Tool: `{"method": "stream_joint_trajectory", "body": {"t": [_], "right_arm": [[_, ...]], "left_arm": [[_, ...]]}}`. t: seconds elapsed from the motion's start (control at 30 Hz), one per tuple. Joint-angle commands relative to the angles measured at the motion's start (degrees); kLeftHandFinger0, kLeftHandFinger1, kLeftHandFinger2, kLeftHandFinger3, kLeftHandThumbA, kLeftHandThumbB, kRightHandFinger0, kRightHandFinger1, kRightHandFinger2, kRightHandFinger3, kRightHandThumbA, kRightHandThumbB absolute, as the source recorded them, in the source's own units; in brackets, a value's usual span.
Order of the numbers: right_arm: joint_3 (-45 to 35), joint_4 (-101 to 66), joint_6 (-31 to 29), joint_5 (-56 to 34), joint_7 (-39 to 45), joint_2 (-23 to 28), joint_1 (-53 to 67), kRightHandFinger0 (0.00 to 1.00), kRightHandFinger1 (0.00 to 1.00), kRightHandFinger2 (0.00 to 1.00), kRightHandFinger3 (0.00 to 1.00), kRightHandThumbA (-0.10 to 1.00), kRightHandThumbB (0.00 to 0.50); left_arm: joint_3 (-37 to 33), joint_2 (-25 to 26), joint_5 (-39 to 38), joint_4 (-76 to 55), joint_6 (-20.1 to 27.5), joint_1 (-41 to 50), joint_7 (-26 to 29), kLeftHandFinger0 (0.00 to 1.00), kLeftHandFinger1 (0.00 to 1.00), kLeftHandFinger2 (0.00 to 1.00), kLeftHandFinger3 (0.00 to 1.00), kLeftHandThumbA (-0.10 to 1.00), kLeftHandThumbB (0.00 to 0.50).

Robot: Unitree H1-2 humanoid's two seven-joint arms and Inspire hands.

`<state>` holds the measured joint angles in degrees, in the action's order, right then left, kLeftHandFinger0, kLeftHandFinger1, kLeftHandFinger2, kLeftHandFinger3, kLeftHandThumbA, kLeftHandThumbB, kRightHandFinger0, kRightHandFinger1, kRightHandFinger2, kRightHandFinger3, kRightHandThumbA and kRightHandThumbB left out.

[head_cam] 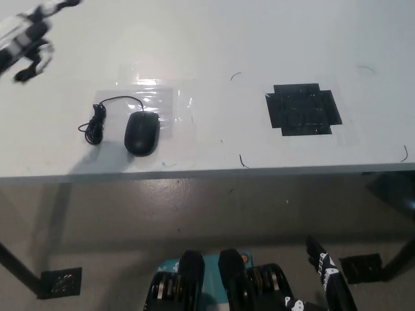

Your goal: The robot uses left hand to click on the left button of the black mouse, which is placed on the left area of the table

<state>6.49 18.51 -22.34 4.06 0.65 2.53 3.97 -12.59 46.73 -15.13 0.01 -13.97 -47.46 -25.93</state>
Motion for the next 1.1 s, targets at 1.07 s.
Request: {"method": "stream_joint_trajectory", "body": {"t": [1.07], "right_arm": [[-0.58, -2.81, -4.53, 1.21, 0.25, 3.08, -0.68, 1.00, 1.00, 1.00, 1.00, 1.00, 0.125]], "left_arm": [[-24.54, -10.99, 23.48, 44.95, -9.88, -29.59, -26.79, 0.00, 0.00, 0.35, 1.00, 1.00, 0.365]]}}
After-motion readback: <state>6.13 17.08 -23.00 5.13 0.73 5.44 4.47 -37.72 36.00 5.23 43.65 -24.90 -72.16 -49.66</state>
